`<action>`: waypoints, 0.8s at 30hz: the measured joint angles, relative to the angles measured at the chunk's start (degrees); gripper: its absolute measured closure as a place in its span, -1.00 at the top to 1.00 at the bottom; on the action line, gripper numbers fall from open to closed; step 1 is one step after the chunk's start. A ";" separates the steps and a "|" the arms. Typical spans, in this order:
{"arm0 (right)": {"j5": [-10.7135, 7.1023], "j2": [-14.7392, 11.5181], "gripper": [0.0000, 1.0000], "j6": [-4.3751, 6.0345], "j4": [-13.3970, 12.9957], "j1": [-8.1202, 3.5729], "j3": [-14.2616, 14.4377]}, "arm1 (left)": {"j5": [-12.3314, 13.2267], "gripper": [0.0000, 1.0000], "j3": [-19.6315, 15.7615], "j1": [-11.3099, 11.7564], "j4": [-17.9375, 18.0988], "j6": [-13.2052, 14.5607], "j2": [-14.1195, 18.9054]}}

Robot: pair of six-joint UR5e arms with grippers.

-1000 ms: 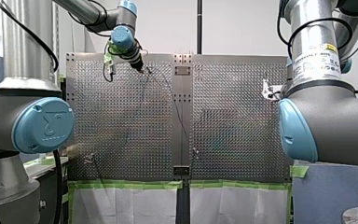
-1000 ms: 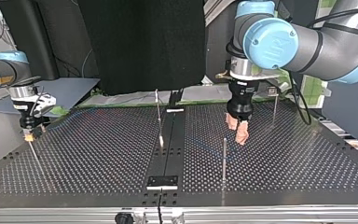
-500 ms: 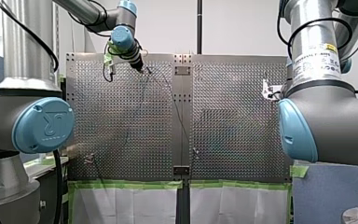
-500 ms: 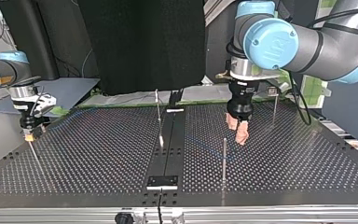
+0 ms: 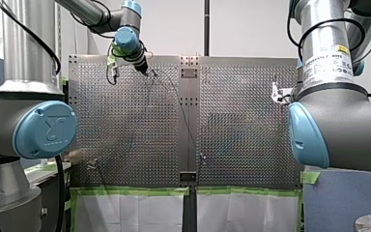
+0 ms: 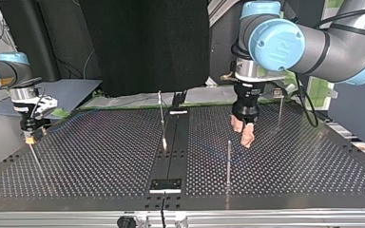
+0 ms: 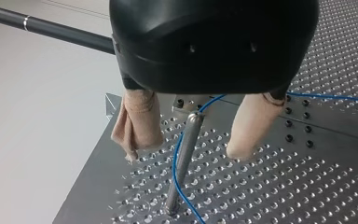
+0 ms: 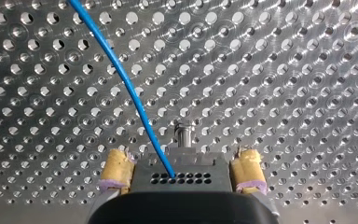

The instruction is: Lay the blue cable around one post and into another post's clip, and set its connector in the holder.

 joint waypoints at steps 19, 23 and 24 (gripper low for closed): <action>0.05 0.00 0.97 0.00 -0.02 0.01 -0.02 | 2.09 1.00 -7.22 -1.01 6.30 -1.89 3.16; 0.04 0.00 0.97 0.00 -0.02 0.02 -0.04 | 3.96 1.00 -9.19 -1.38 8.27 -2.01 4.19; 0.05 0.00 0.97 0.00 -0.02 0.02 -0.04 | 4.39 1.00 -9.64 -1.45 8.70 -1.78 4.14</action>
